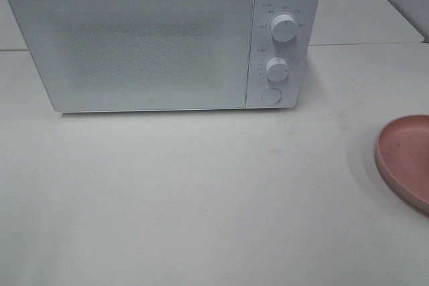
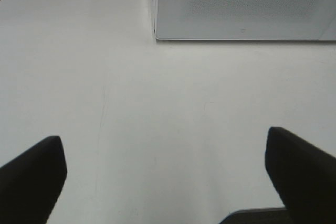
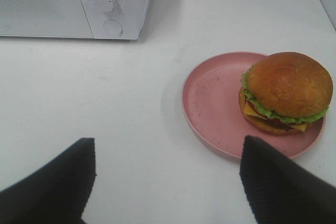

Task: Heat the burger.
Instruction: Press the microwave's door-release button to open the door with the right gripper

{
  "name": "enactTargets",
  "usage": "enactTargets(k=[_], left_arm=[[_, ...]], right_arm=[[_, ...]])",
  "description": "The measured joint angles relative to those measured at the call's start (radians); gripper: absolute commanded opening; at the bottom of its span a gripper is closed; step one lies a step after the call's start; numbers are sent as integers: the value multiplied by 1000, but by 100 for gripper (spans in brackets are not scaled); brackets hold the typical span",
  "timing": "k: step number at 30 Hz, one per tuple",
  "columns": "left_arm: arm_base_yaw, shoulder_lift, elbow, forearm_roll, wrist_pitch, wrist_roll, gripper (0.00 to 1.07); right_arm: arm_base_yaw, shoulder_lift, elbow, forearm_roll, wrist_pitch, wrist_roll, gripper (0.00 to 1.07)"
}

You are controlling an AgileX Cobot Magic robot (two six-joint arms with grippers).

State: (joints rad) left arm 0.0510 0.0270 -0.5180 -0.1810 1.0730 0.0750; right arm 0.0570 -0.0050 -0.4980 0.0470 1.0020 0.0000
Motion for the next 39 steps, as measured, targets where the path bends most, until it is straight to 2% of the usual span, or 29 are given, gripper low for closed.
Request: enactTargets(k=[25, 39], left_arm=[[0, 0, 0, 0, 1, 0, 98], [0, 0, 0, 0, 1, 0, 98]], right_arm=[[0, 8, -23, 0, -6, 0, 74], [0, 253, -38, 0, -208, 0, 74]])
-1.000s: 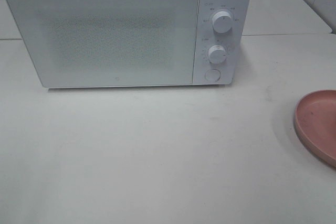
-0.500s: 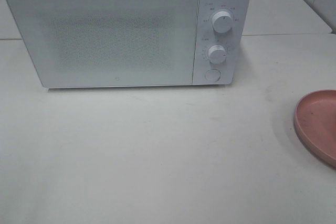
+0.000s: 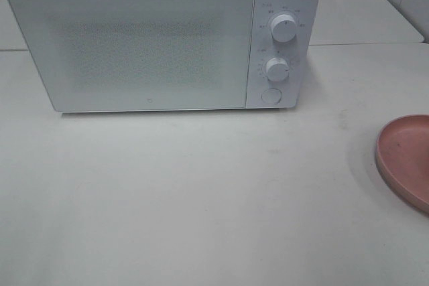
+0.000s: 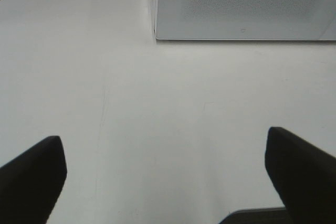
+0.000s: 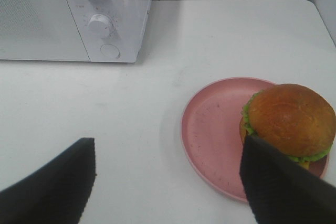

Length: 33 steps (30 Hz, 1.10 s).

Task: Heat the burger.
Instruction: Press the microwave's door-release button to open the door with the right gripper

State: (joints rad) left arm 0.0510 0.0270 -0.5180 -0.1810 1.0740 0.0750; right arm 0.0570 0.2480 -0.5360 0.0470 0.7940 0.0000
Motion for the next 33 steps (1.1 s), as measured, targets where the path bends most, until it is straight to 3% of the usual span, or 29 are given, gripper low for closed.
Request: enactTargets(k=[33], left_arm=[[0, 0, 0, 0, 0, 0, 98]], right_arm=[[0, 555, 0, -1, -554, 0, 74]])
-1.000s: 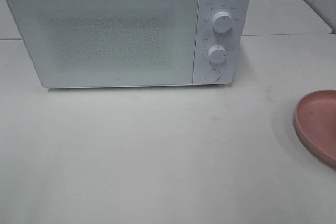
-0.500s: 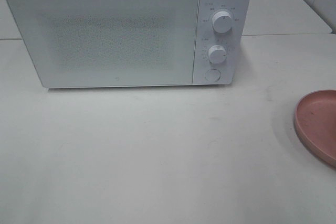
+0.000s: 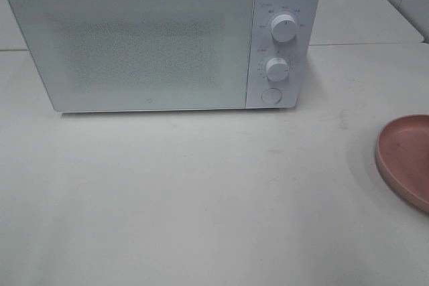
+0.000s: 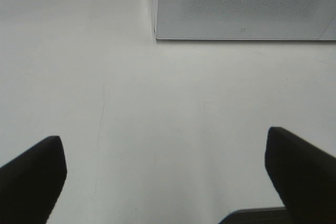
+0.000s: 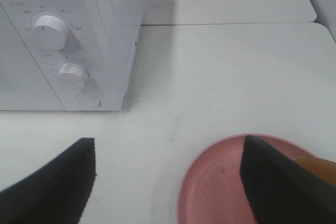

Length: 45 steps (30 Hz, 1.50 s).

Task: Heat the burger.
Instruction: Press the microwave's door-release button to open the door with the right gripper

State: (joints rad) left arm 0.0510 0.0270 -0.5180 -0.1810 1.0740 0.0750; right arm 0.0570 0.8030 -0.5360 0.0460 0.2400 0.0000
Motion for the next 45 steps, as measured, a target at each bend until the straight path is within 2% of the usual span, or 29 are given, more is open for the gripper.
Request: enactTargets(k=[7, 14, 17, 19, 28, 31, 33, 34, 35, 37, 41, 45], left_arm=[[0, 0, 0, 0, 0, 0, 98], [0, 0, 0, 0, 0, 0, 98], [0, 0, 0, 0, 0, 0, 98], [0, 0, 0, 0, 0, 0, 98], [0, 0, 0, 0, 0, 0, 98], [0, 0, 0, 0, 0, 0, 98], [0, 0, 0, 0, 0, 0, 98], [0, 0, 0, 0, 0, 0, 98], [0, 0, 0, 0, 0, 0, 98], [0, 0, 0, 0, 0, 0, 98], [0, 0, 0, 0, 0, 0, 98], [0, 0, 0, 0, 1, 0, 98]], right_arm=[[0, 90, 13, 1, -134, 0, 74], [0, 168, 114, 13, -432, 0, 74], [0, 176, 125, 20, -456, 0, 74], [0, 214, 165, 39, -566, 0, 74], [6, 295, 225, 114, -766, -51, 74], [51, 341, 244, 163, -832, -71, 74], [127, 391, 250, 225, -899, -126, 74], [127, 391, 250, 225, -899, -126, 74], [173, 423, 250, 282, -952, -170, 74], [198, 440, 250, 315, -979, -196, 74], [308, 514, 252, 479, -1115, -292, 74], [369, 558, 252, 531, -1201, -316, 74]])
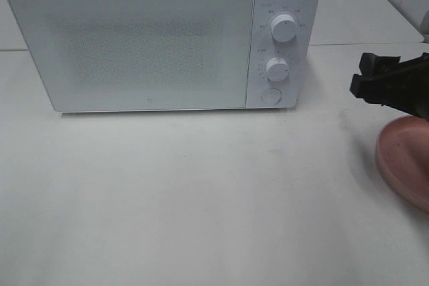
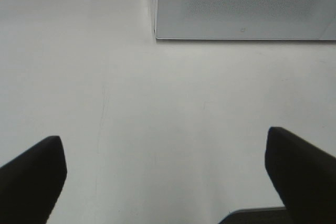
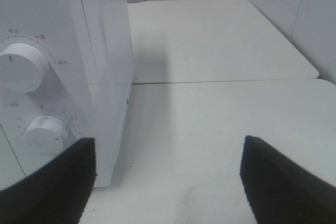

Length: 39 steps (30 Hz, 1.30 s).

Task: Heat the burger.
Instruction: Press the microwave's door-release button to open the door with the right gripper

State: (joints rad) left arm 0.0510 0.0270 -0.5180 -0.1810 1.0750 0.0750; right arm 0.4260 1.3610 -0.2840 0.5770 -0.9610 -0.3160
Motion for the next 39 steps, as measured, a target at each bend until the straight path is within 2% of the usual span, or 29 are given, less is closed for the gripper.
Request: enactTargets(k=[8, 14, 21, 27, 39], left_arm=[[0, 0, 0, 0, 0, 0, 98], [0, 0, 0, 0, 0, 0, 98], [0, 0, 0, 0, 0, 0, 98], [0, 0, 0, 0, 0, 0, 98], [0, 0, 0, 0, 0, 0, 98]], right_arm=[[126, 138, 0, 24, -213, -3, 74], [187, 197, 0, 67, -238, -3, 74], [276, 257, -28, 183, -243, -3, 74], [296, 325, -101, 203, -245, -3, 74], [315, 404, -169, 206, -251, -3, 74]])
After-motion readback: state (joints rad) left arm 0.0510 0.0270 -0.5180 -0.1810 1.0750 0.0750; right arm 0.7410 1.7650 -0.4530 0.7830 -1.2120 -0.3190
